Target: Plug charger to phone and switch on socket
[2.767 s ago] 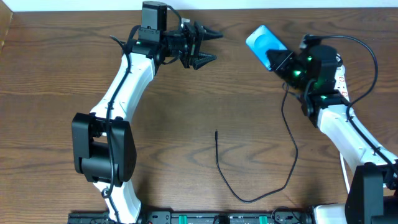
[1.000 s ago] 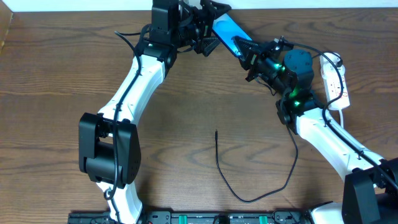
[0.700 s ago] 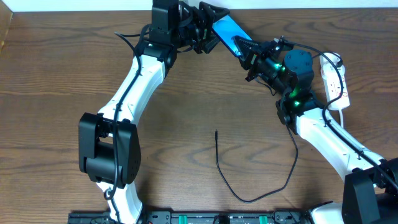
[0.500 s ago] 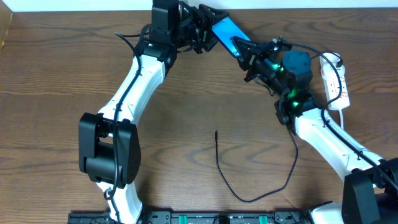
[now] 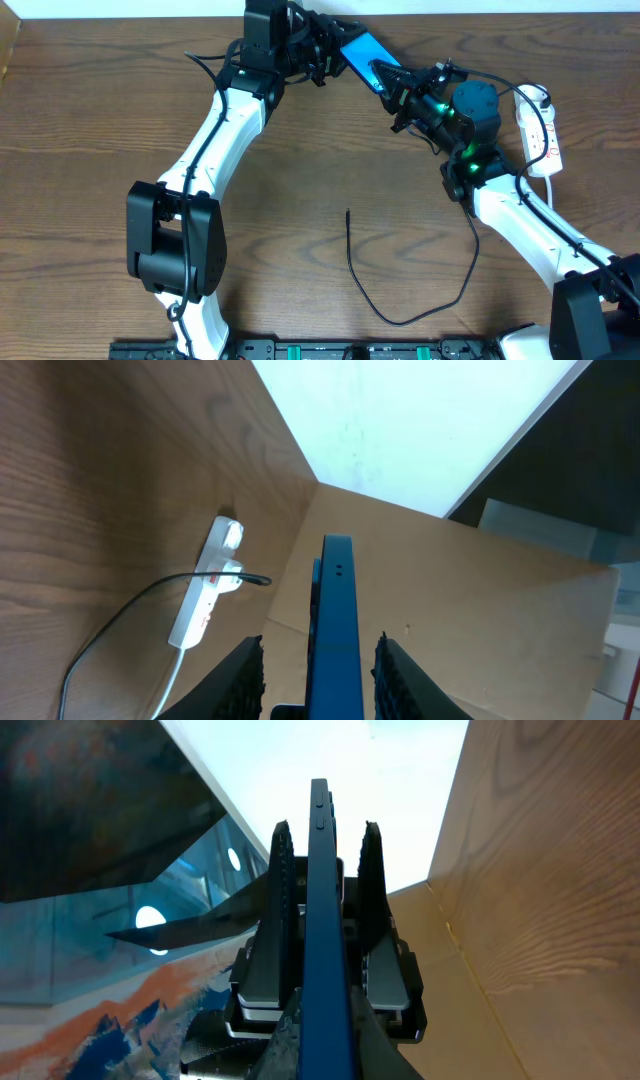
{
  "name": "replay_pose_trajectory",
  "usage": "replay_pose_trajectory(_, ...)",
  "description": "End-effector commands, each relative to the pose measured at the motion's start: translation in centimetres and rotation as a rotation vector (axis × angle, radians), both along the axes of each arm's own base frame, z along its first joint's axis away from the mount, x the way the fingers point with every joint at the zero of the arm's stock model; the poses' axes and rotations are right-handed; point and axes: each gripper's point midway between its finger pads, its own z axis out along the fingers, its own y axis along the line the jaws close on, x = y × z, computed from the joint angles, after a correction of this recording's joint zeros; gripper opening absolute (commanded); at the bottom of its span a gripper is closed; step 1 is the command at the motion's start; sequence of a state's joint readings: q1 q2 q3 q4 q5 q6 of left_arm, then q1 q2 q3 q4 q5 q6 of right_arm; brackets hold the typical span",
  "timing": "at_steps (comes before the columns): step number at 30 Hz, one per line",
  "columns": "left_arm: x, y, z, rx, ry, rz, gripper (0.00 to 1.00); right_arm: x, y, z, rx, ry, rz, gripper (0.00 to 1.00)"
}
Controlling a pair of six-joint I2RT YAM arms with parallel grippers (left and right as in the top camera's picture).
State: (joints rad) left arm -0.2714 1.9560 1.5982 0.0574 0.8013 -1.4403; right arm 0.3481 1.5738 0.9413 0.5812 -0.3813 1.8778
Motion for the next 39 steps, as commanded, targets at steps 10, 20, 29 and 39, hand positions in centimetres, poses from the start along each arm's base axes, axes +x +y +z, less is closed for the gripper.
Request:
replay_pose_trajectory(10,0.00,0.01,0.74,0.000,-0.023,0.003,0.33,-0.58,0.81,2.26,0.025,-0.047,0.039,0.02)
replay_pose_trajectory(20,0.01,0.02,0.73,0.001,-0.023,0.003,0.27,-0.81,1.22,2.67,0.031,-0.064,0.048,0.02)
replay_pose_trajectory(29,0.00,0.01,0.74,0.001,-0.023,0.003,0.14,-0.82,1.23,2.66,0.031,-0.064,0.049,0.02)
replay_pose_trajectory(39,0.00,0.01,0.74,0.000,-0.023,0.003,0.07,-0.82,1.23,2.65,0.013,-0.080,0.049,0.43)
